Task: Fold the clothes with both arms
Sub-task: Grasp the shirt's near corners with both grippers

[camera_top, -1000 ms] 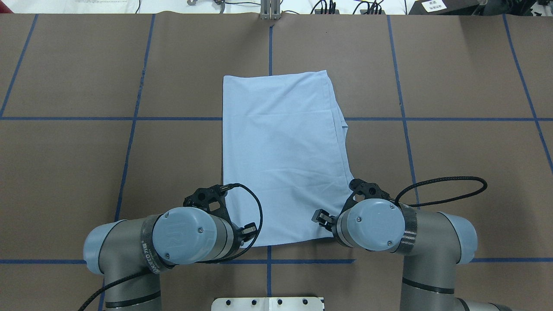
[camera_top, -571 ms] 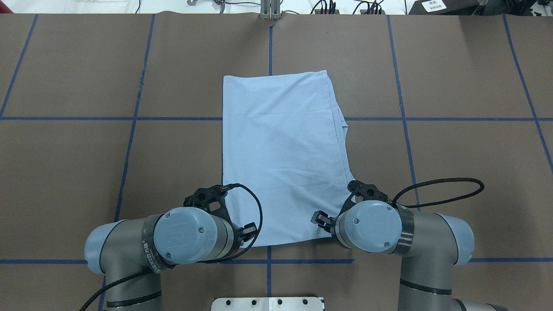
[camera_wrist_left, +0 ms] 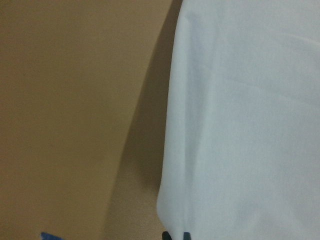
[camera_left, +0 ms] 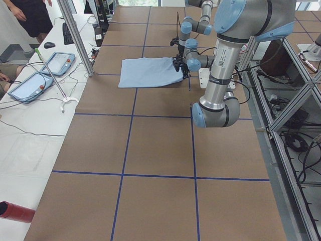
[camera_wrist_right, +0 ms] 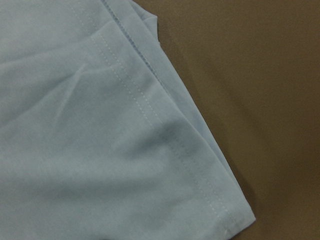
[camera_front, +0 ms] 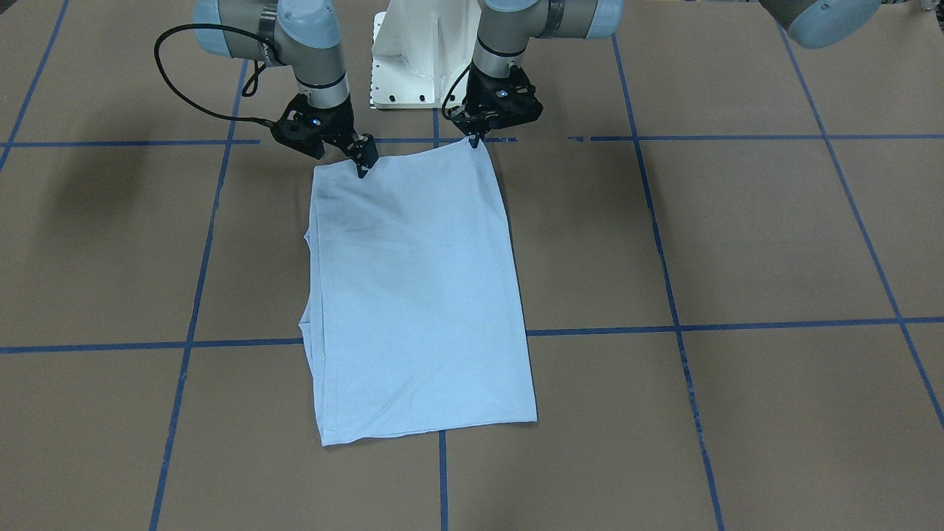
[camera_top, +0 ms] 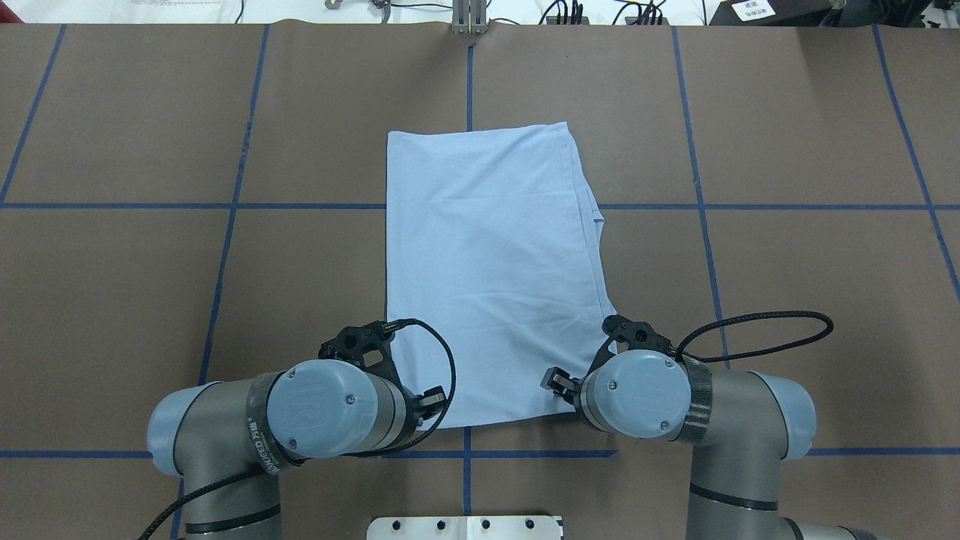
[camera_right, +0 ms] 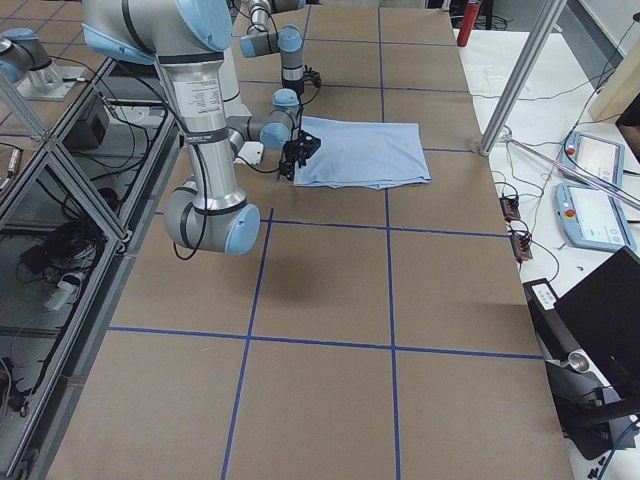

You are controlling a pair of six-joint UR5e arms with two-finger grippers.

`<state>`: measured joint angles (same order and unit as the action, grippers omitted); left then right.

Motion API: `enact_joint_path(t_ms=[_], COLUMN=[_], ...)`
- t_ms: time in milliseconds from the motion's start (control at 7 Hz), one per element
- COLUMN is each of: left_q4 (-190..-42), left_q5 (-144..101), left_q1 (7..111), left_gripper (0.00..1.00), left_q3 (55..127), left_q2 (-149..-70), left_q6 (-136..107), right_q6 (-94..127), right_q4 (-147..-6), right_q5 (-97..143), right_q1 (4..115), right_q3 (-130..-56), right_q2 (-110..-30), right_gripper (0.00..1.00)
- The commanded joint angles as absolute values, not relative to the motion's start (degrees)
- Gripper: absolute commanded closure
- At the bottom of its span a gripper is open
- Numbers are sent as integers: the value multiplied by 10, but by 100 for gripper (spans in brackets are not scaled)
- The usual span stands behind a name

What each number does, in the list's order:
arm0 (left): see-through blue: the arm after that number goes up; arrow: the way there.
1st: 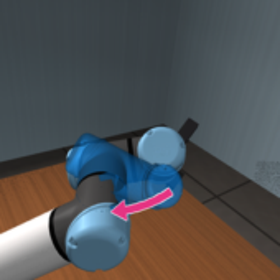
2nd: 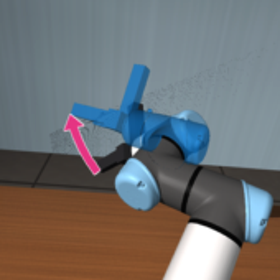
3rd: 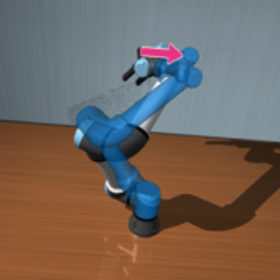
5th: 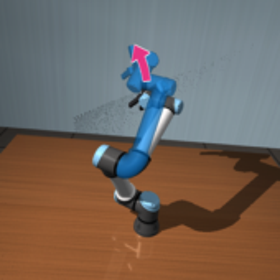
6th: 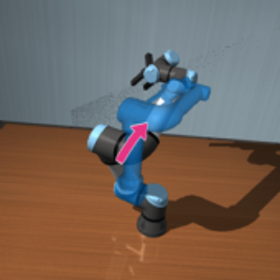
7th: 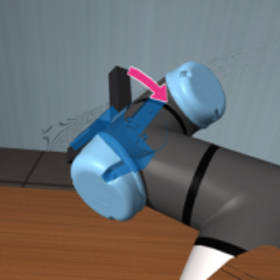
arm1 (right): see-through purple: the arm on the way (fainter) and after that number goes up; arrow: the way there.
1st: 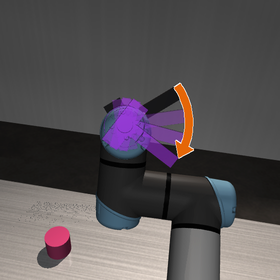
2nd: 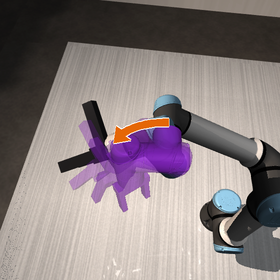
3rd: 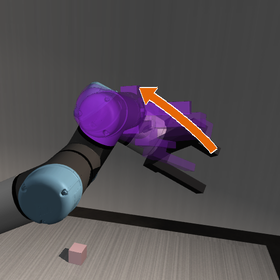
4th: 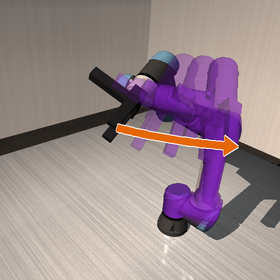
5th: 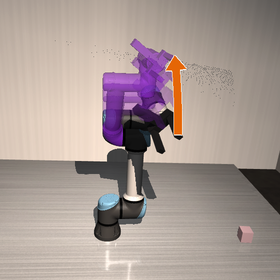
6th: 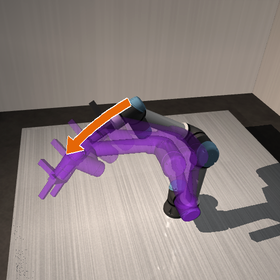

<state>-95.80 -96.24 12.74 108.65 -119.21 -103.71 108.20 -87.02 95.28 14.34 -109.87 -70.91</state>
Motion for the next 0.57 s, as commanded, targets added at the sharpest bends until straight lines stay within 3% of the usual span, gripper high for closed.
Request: enact_joint_path(t_ms=[0,143,286,429], left_q4=[-958,-958,-958,-958], left_q5=[-962,-961,-961,-961], left_q1=[127,127,127,127], left_gripper=[100,100,100,100], left_q3=[1087,1087,1086,1086], left_q2=[-1192,-1194,-1194,-1194], left_q6=[-1037,-1037,-1037,-1037], right_q6=[1082,1082,1081,1080], right_q4=[-870,-870,-870,-870], right_q5=[954,954,954,954], right_q1=[143,141,140,140], right_q3=[-1099,-1099,-1099,-1100], right_q2=[-708,-708,-708,-705], right_gripper=[65,89,99,100])
